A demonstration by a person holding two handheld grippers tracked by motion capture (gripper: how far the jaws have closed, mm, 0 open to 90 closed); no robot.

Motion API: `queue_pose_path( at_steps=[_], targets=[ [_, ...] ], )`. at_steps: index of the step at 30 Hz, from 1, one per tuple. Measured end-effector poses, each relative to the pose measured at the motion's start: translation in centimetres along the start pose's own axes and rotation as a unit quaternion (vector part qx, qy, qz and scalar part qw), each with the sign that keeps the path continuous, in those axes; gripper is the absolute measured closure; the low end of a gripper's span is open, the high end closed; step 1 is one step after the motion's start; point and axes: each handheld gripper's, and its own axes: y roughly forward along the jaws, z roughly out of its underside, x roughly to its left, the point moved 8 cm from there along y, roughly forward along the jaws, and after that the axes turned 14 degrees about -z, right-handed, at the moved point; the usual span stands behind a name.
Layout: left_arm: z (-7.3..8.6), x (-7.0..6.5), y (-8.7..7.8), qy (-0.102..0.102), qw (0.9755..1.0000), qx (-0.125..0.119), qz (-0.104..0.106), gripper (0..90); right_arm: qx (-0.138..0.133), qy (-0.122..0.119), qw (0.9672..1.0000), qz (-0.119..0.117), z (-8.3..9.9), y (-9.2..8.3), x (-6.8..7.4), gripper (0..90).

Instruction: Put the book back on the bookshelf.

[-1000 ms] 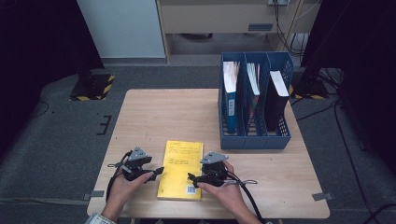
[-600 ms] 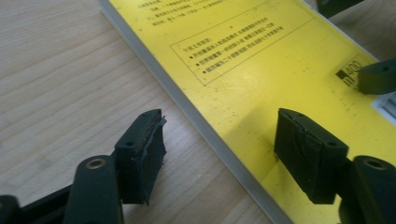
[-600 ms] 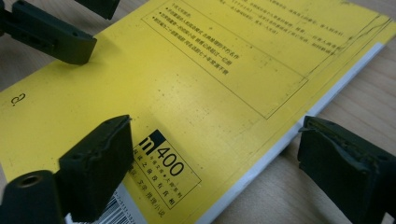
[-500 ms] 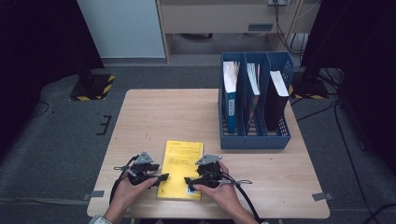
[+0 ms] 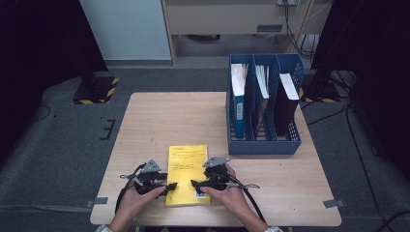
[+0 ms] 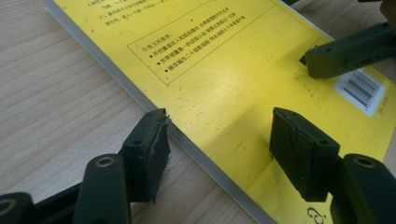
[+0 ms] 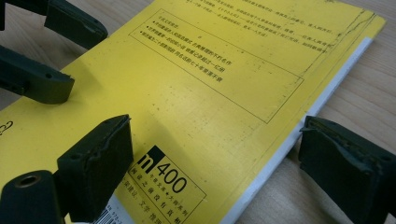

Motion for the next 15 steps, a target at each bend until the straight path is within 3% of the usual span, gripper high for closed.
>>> queue_pose_path(
  at_steps=[2, 3, 5, 7, 12, 15],
  targets=[
    [-0.5, 0.4, 0.2, 0.004, 0.9999, -0.009, -0.006, 33.2, 0.0, 0.001, 1.0, 0.0, 0.1, 0.0, 0.0, 10.2],
    [-0.9, 0.7, 0.4, 0.004, 0.9998, -0.013, -0.011, 27.3, -0.005, 0.002, 1.0, 0.002, 0.1, 0.0, 0.0, 10.2],
    [-1.8, 1.1, 0.7, -0.01, 0.9996, -0.025, 0.0, 20.7, -0.006, 0.007, 1.0, 0.002, 0.2, 0.0, 0.0, 10.2],
    [-2.4, 1.4, 1.0, -0.012, 0.9996, -0.027, 0.001, 17.2, -0.009, 0.014, 0.9999, 0.0, 0.2, 0.0, 0.0, 10.1],
    [-4.1, 2.7, 2.2, 0.013, 0.999, -0.042, -0.014, 12.4, -0.01, 0.015, 0.9998, 0.003, 0.3, 0.0, 0.2, 9.9],
    [-4.7, 3.3, 3.0, 0.013, 0.9994, -0.029, -0.012, 10.1, -0.009, 0.019, 0.9998, 0.004, 0.4, -0.1, 0.4, 9.9]
  ],
)
